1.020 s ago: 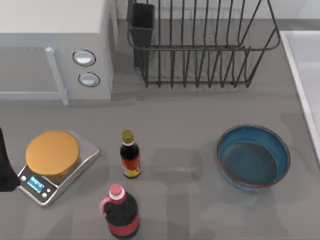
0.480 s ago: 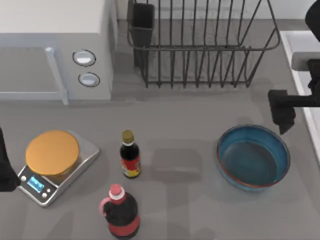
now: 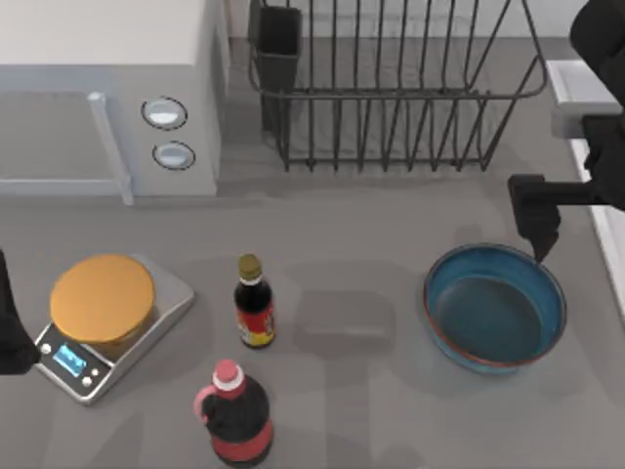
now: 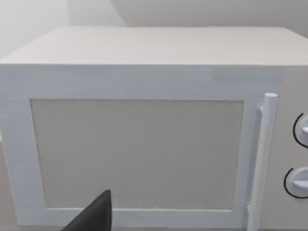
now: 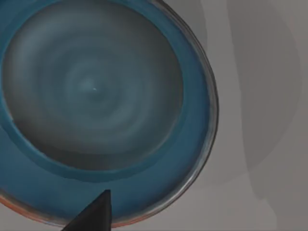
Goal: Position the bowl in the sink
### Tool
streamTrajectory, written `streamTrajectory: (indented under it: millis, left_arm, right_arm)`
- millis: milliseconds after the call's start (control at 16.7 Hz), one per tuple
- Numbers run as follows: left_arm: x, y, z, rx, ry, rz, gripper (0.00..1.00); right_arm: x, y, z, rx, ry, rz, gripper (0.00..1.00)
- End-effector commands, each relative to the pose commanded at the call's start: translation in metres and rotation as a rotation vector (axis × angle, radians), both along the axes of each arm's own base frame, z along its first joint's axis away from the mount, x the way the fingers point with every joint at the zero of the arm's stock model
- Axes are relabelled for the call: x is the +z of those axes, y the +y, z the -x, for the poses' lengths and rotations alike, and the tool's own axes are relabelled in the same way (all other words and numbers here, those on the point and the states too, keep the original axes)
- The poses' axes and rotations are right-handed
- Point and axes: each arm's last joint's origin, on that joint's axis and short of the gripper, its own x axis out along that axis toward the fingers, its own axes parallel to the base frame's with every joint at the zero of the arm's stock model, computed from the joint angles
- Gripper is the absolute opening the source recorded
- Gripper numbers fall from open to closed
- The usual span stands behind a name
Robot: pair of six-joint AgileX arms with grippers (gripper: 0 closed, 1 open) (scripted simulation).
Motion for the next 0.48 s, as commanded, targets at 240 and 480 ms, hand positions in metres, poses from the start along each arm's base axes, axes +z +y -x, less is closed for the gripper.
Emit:
streamTrajectory:
  millis: [240,480]
  left_arm:
    - [0.0,0.0,0.0,0.0,0.0,0.0,1.0]
    - [0.0,0.0,0.0,0.0,0.0,0.0,1.0]
  right_arm:
    - [-0.021,0.001,-0.002,0.004,0.007,0.002,1.0]
    - [-0.07,0.003,-0.004,0.004,-0.009,-0.003,1.0]
